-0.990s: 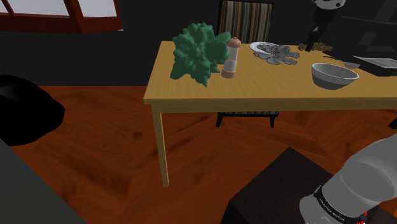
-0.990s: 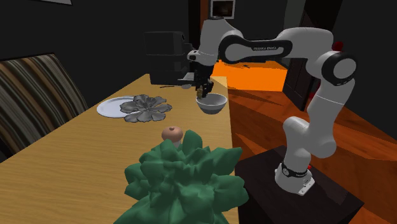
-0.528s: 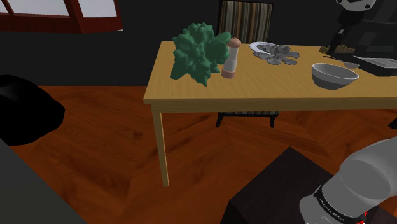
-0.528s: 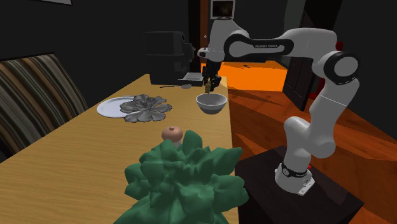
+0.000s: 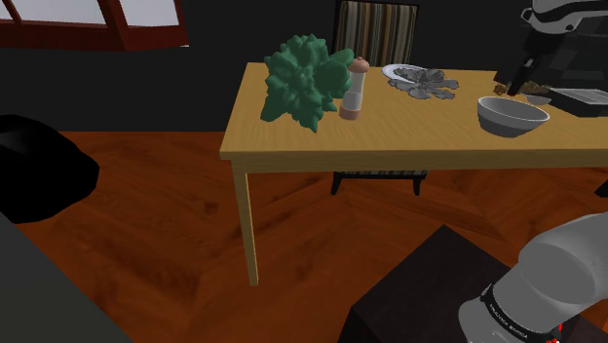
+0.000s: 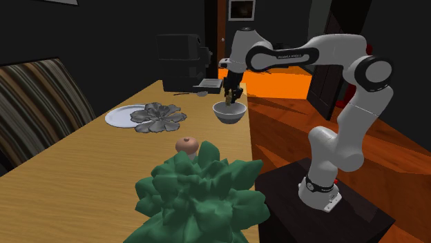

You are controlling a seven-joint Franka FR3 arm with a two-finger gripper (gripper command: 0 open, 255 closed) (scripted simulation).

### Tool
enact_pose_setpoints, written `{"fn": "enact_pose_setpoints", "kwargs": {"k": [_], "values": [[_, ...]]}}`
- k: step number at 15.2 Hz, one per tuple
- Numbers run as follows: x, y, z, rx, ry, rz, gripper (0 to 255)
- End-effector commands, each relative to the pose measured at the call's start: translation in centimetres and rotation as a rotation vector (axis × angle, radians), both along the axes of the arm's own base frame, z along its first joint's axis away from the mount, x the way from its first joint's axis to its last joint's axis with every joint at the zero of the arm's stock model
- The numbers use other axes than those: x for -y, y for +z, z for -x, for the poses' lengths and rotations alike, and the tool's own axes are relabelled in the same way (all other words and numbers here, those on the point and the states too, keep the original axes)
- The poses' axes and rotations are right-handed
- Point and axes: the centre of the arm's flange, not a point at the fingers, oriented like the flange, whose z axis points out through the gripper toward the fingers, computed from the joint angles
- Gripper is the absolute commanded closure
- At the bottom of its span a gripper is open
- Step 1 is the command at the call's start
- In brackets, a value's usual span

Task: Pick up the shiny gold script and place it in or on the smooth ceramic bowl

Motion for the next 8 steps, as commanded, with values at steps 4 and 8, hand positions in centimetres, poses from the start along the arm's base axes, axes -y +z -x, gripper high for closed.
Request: {"fn": "enact_pose_setpoints", "kwargs": {"k": [4, 8], "values": [[0.0, -2.7, 0.1, 0.000, 0.000, 0.000, 255], [0.0, -4.3, 0.1, 0.000, 0.000, 0.000, 255]]}}
